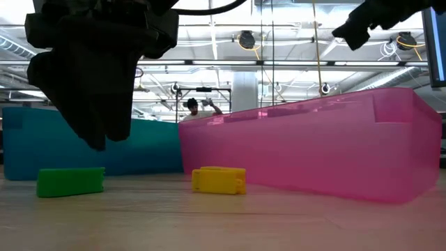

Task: Pick and place Stapler, Stapler remover, tape
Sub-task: Put the green stapler into the blue bin

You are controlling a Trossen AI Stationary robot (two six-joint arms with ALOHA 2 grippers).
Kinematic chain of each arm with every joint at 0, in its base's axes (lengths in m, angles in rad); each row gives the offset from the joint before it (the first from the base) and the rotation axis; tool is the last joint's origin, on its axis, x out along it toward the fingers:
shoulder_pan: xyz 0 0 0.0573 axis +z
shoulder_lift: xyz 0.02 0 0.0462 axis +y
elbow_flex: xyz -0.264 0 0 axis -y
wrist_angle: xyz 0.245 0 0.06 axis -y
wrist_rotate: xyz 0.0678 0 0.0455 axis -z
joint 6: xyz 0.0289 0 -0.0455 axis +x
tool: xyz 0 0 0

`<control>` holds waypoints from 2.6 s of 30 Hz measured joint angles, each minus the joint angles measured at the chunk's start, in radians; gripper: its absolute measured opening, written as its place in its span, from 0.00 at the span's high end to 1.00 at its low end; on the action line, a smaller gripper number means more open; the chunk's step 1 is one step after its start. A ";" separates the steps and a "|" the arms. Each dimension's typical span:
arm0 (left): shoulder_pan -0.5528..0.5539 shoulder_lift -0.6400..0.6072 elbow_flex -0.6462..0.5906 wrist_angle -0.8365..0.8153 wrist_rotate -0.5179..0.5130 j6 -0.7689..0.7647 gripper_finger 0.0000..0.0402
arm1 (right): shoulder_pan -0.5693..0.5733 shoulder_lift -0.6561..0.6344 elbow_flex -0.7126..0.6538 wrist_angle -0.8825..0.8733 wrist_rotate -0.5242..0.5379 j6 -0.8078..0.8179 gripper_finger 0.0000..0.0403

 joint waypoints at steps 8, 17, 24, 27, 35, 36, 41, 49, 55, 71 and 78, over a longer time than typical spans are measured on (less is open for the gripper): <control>0.000 0.000 0.000 0.000 0.000 0.000 0.43 | 0.000 -0.047 -0.163 0.252 -0.003 0.079 0.50; 0.000 0.000 0.000 -0.019 0.010 0.001 0.43 | 0.000 -0.102 -0.180 0.279 -0.001 0.116 0.50; 0.011 0.000 -0.001 -0.107 0.062 -0.048 0.43 | 0.000 -0.112 -0.180 0.279 -0.003 0.154 0.50; 0.016 0.000 -0.001 -0.101 0.085 -0.059 0.43 | 0.000 -0.112 -0.180 0.278 -0.003 0.154 0.50; 0.022 0.000 -0.001 -0.041 0.108 -0.061 0.43 | 0.000 -0.112 -0.180 0.275 -0.003 0.145 0.50; 0.022 0.000 -0.001 -0.041 0.111 -0.063 0.43 | 0.000 -0.112 -0.180 0.270 -0.003 0.140 0.50; 0.022 0.000 -0.001 -0.015 0.114 -0.069 0.43 | 0.000 -0.112 -0.180 0.248 -0.003 0.128 0.50; 0.022 0.000 -0.001 0.004 0.113 -0.075 0.43 | 0.000 -0.132 -0.194 0.220 0.001 0.129 0.50; 0.022 0.000 -0.001 0.003 0.113 -0.075 0.43 | -0.001 -0.200 -0.302 0.305 0.030 0.203 0.50; 0.023 0.000 -0.001 0.007 0.110 -0.073 0.43 | 0.000 -0.339 -0.456 0.404 0.125 0.277 0.50; 0.023 0.000 -0.001 0.040 0.111 -0.067 0.43 | 0.000 -0.351 -0.528 0.564 0.125 0.333 0.50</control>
